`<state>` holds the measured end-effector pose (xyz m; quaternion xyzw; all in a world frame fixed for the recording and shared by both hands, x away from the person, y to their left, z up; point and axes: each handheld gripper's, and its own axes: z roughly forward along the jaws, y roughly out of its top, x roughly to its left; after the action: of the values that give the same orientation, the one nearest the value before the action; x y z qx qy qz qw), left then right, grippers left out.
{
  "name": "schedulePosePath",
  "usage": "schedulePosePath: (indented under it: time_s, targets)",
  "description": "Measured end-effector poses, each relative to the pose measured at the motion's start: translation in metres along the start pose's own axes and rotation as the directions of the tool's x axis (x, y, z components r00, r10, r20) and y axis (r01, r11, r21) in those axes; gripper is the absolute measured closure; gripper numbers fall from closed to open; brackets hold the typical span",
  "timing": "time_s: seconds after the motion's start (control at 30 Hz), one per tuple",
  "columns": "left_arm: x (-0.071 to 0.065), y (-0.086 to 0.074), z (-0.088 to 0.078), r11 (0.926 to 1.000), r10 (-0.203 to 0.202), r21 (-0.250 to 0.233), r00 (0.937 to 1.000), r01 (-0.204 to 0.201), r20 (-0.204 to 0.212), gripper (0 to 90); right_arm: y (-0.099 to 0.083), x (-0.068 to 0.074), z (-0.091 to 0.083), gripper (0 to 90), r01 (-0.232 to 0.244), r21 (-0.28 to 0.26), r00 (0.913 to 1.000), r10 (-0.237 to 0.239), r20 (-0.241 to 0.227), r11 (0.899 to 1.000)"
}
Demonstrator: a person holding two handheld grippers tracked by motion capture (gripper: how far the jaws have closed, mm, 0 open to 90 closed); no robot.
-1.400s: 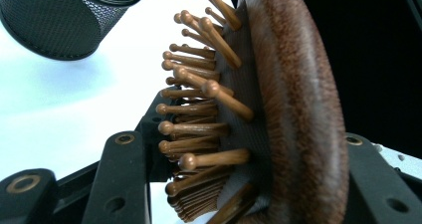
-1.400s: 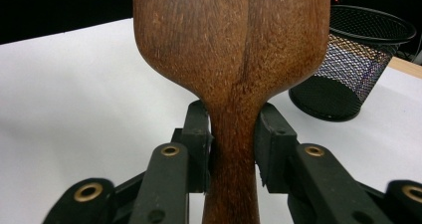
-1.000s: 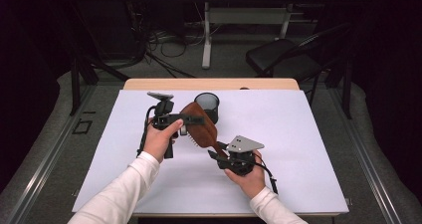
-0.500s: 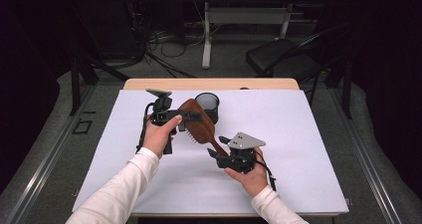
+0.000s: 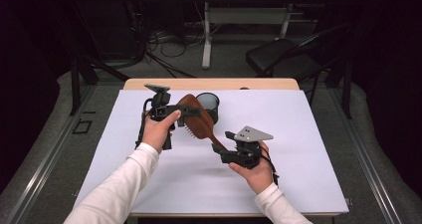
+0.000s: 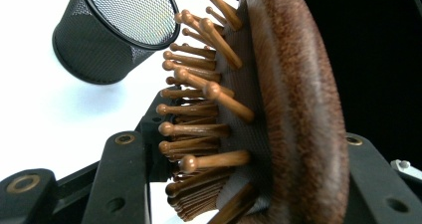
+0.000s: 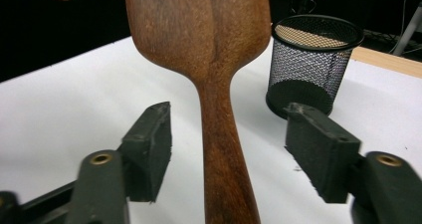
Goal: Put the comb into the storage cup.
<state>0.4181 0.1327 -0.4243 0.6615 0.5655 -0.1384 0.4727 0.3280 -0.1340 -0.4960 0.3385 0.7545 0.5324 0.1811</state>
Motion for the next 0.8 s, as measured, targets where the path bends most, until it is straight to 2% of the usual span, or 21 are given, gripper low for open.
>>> schedulePosePath:
  time_s: [0.13,0.27,0.53,0.57,0.6,0.63,0.8]
  targets:
    - [-0.001,0.003,-0.002,1.0000,-0.008,-0.006,0.9999,0.008,-0.008,49.0,0.004,-0.005,-0.003,24.5,-0.010,0.005,1.0000,0.010,-0.001,1.000]
    - [-0.003,0.006,-0.003,0.9999,-0.005,-0.015,0.9999,0.004,-0.013,49.0,0.009,-0.009,-0.007,18.5,-0.009,0.043,1.0000,0.009,0.004,0.999]
    - [-0.005,0.011,-0.004,0.9999,0.000,-0.015,0.9997,-0.001,-0.024,49.1,0.010,-0.014,-0.009,13.3,-0.046,0.081,0.9989,0.047,-0.006,0.996]
    - [-0.005,0.011,-0.004,0.9998,-0.002,-0.021,0.9997,0.001,-0.026,49.0,0.010,-0.014,-0.009,11.1,-0.049,0.084,0.9988,0.049,-0.005,0.995]
    - [-0.006,0.012,-0.004,0.9998,-0.002,-0.019,0.9996,0.002,-0.027,49.1,0.011,-0.015,-0.009,3.9,-0.053,0.098,0.9986,0.053,0.002,0.994]
    - [-0.006,0.013,-0.005,0.9998,0.002,-0.021,0.9996,-0.002,-0.027,49.1,0.011,-0.015,-0.009,2.2,-0.055,0.102,0.9985,0.054,0.005,0.993]
    - [-0.009,0.017,-0.006,0.9996,0.000,-0.029,0.9996,-0.001,-0.030,49.1,0.011,-0.018,-0.009,0.0,-0.070,0.109,0.9975,0.071,-0.001,0.992]
